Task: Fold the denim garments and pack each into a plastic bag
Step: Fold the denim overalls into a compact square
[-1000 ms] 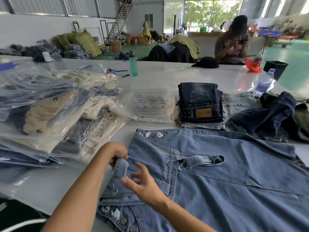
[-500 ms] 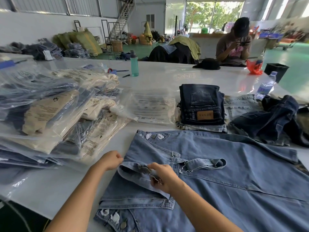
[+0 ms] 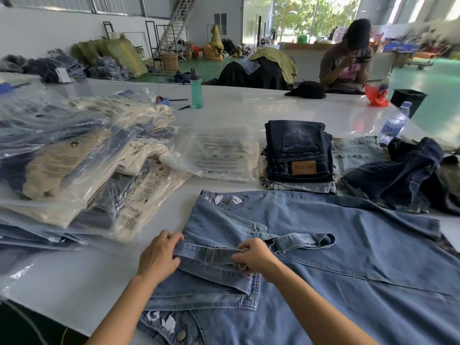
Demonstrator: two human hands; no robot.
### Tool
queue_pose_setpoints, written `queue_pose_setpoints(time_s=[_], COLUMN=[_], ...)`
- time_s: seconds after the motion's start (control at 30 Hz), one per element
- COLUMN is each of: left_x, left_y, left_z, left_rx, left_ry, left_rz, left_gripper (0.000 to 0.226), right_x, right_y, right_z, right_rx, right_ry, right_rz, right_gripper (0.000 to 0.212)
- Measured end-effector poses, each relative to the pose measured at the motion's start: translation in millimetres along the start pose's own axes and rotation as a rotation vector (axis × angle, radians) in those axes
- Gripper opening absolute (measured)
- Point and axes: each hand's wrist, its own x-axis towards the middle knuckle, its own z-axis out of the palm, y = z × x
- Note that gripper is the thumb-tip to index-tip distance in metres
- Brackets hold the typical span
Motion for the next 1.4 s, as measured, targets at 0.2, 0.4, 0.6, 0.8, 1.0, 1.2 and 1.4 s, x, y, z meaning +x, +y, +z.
queue_pose_setpoints(time_s=[0.2, 0.4, 0.6, 0.8, 1.0, 1.2, 1.4], left_x=[-23.6, -27.4, -21.5, -12.1, -14.2, -18.6, -19.9], left_y=[-9.3, -10.3, -14.4, 8.1, 48.1, 41.5, 69.5], left_z=[12.6, 16.1, 21.5, 8.1, 48.3, 63.3, 49.4], left_rx=[-0.057, 0.007, 0.06, 0.223, 0.158, 0.149, 0.13], left_ry=[0.252, 0.262, 0.062, -0.029, -0.124, -0.156, -0.072], left_rz=[0.045, 0.027, -0.065, -0.005, 0.229, 0.227, 0.234], left_gripper=[0.039, 0.049, 0.044, 0.066, 0.076, 0.089, 0.077], right_x=[-1.2, 3.4, 2.6, -6.5, -9.8, -6.6, -18.8], right_y=[14.9, 31.0, 43.3, 41.2, 58.2, 69.9, 63.6], right_z=[-2.8, 0.0, 1.4, 9.6, 33.9, 33.1, 10.4], right_rx=[0.29, 0.284, 0.001, -0.677, -0.858, -0.918, -0.013], right_ry=[0.05, 0.244, 0.367, 0.517, 0.17, 0.063, 0.543], right_rz=[0.099, -0.038, -0.067, -0.276, -0.435, -0.36, -0.303], right_gripper=[0.017, 0.013, 0.009, 0.03, 0.062, 0.072, 0.03])
